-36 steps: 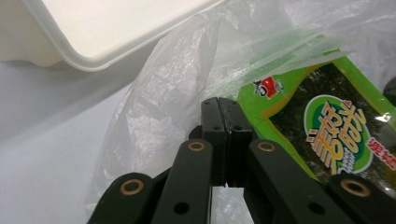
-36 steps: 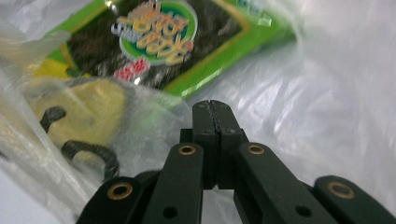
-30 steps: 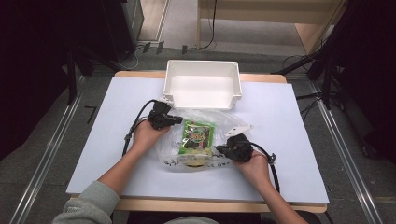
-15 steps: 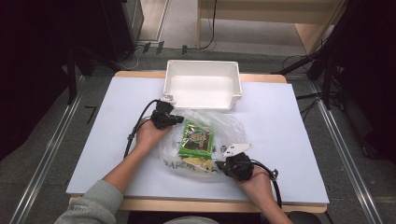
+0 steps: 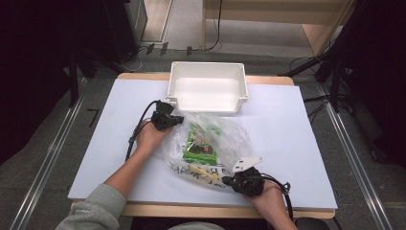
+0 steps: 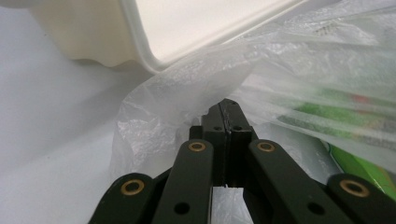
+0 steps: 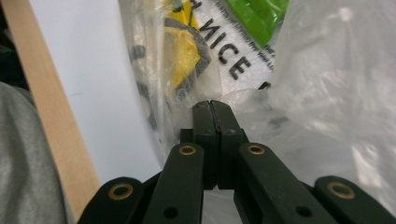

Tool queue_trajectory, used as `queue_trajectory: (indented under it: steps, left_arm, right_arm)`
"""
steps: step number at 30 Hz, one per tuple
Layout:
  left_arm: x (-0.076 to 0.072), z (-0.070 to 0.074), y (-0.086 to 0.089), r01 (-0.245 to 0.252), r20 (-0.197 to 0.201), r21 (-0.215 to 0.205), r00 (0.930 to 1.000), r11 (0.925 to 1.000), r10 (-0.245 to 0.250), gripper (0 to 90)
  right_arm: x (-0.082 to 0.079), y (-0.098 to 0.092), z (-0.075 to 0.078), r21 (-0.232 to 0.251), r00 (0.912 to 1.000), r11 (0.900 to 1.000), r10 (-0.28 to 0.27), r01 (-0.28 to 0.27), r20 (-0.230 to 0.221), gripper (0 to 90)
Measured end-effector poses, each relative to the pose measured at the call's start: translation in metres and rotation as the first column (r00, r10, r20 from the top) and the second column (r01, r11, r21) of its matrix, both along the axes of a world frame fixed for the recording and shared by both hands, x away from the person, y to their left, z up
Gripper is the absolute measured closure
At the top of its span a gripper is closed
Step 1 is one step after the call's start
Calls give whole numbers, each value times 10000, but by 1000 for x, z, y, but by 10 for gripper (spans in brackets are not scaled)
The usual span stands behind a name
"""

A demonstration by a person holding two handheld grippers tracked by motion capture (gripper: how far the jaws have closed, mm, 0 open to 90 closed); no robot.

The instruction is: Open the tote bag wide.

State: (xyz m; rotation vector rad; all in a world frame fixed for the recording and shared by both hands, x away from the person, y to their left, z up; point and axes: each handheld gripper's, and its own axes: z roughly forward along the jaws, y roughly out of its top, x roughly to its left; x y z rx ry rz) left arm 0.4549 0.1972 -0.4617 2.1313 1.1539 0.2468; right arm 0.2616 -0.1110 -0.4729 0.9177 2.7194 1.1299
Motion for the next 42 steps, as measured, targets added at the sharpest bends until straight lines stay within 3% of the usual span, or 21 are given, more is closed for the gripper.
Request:
queue_trajectory:
  steps: [5, 10, 13, 19, 26, 28, 33, 37, 42]
  left_arm:
    - [-4, 6, -2, 339, -92, -370, 9994, 9987, -343, 900]
    - [-18, 26, -4, 736, 140, -583, 9972, 9956, -730, 900]
    - [-30, 40, -5, 933, 243, -710, 9955, 9931, -918, 900]
    - [-52, 54, -5, 1384, 384, -587, 9899, 9886, -1363, 900]
    - [-75, 56, -3, 1797, 165, -487, 9837, 9825, -1791, 899]
    - [-82, 56, -2, 1887, 144, -438, 9820, 9811, -1882, 899]
    - [-94, 60, 2, 1998, 256, -397, 9797, 9790, -1989, 900]
    - [-101, 62, 4, 2001, 286, -614, 9797, 9779, -1986, 900]
    - [-110, 54, 3, 1977, 266, -838, 9802, 9767, -1962, 900]
  right_arm:
    - [3, 2, 4, 34, 9997, 9998, -186, 185, 130, 900]
    - [9, 0, 15, 422, 9973, 9976, -574, 555, 460, 900]
    - [13, 0, 23, 672, 9964, 9953, -730, 700, 435, 900]
    - [21, 0, 42, 886, 9934, 9923, -922, 860, 684, 900]
    - [43, 13, 60, 575, 9915, 9947, -901, 850, 934, 900]
    - [49, 15, 63, 498, 9922, 9948, -932, 893, 825, 900]
    - [43, 18, 83, 889, 9949, 9934, -779, 721, 636, 900]
    - [43, 21, 100, 1016, 9931, 9939, -536, 430, 1043, 900]
    - [70, 32, 93, 798, 9938, 9956, -575, 499, 956, 900]
